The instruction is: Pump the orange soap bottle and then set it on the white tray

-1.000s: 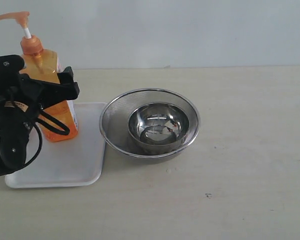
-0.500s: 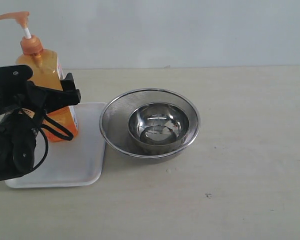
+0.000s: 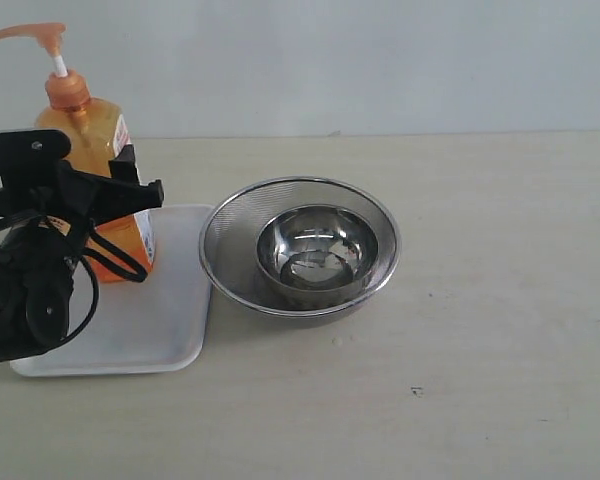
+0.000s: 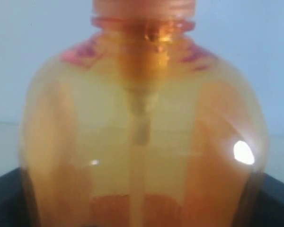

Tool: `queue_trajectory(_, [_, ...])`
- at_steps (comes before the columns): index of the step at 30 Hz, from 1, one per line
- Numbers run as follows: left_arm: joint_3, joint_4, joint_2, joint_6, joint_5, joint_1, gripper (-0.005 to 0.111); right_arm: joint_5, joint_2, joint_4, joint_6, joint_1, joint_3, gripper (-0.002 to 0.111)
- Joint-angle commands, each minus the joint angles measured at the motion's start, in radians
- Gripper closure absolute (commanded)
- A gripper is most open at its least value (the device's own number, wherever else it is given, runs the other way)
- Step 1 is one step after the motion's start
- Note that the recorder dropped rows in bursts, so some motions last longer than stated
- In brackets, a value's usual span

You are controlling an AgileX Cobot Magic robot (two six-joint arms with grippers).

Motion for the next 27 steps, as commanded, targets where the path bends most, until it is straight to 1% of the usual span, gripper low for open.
queue_trajectory(1, [-0.005,0.014,0.0,0.094,-0.015,0.005,0.101,-0.008,-0.005,-0.004,-0.002,-0.002,-0.001,0.106])
queue_trajectory(3, [-0.005,0.024,-0.002,0.111,-0.015,0.005,0.102,-0.008,-0.005,-0.004,-0.002,-0.002,-0.001,0.106])
queue_trajectory(7, [-0.005,0.032,-0.021,0.053,-0.015,0.005,0.102,-0.008,-0.005,-0.004,-0.002,-0.002,-0.001,0.106])
queue_trajectory(10, [0.003,0.032,-0.046,0.048,-0.015,0.005,0.102,-0.008,-0.005,-0.004,-0.002,-0.002,-0.001,0.106])
queue_trajectory(14, [0.037,0.032,-0.091,0.042,-0.015,0.005,0.102,-0.008,-0.005,-0.004,-0.002,-0.002,-0.001,0.106])
queue_trajectory(17, [0.074,0.041,-0.129,0.007,-0.015,0.005,0.102,-0.008,-0.005,-0.004,-0.002,-0.002,-0.001,0.106])
queue_trajectory(22, [0.136,0.094,-0.161,-0.067,-0.015,0.005,0.102,-0.016,-0.005,-0.004,-0.002,-0.002,-0.001,0.106])
queue_trajectory(25, [0.155,0.145,-0.161,-0.115,-0.015,0.005,0.102,-0.016,-0.005,-0.004,-0.002,-0.002,-0.001,0.106])
queue_trajectory(27, [0.157,0.15,-0.161,-0.122,-0.015,0.005,0.102,-0.016,-0.005,-0.004,-0.002,-0.002,-0.001,0.106])
